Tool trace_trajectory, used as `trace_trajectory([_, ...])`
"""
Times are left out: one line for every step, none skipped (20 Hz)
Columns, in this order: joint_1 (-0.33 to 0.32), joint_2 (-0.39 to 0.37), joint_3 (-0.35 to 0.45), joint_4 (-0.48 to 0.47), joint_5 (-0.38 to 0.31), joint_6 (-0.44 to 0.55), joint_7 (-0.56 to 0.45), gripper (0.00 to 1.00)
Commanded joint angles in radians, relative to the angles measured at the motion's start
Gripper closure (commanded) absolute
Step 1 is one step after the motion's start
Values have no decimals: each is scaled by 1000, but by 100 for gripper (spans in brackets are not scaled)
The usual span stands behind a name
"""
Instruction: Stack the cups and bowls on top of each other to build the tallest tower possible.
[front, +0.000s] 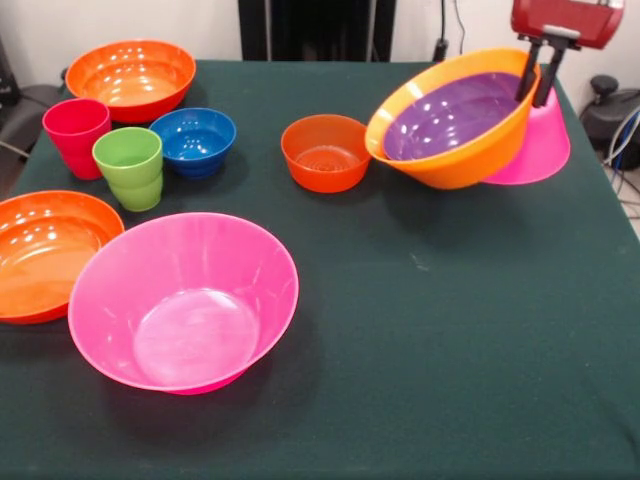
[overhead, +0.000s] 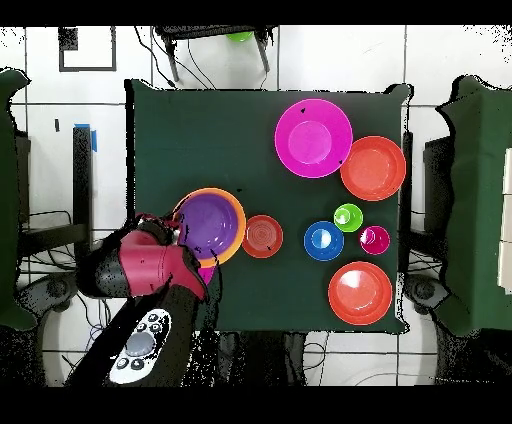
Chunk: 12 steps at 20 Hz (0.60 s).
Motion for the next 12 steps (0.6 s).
trace_trajectory([-10,-31,34,119,-81,13,79,100])
trace_trajectory([-16,-33,34,122,-85,12,74,100])
trace_trajectory([-25,-39,38,128,-91,10,69,100])
trace_trajectory([-33,-44,42,134,-97,7,63,100])
trace_trajectory([-43,-52,46,145,-105,3,59,100])
trace_trajectory([-45,-54,46,145,-108,5,58,100])
trace_trajectory([-46,-56,46,146,-111,7,57,100])
trace_trajectory([-53,-61,48,147,-116,9,53,100])
trace_trajectory([-57,-65,48,148,-120,13,52,100])
trace_trajectory([-60,-69,48,149,-123,17,50,100])
trace_trajectory([-59,-74,46,151,-126,22,50,100])
trace_trajectory([-65,-75,44,146,-129,28,46,100])
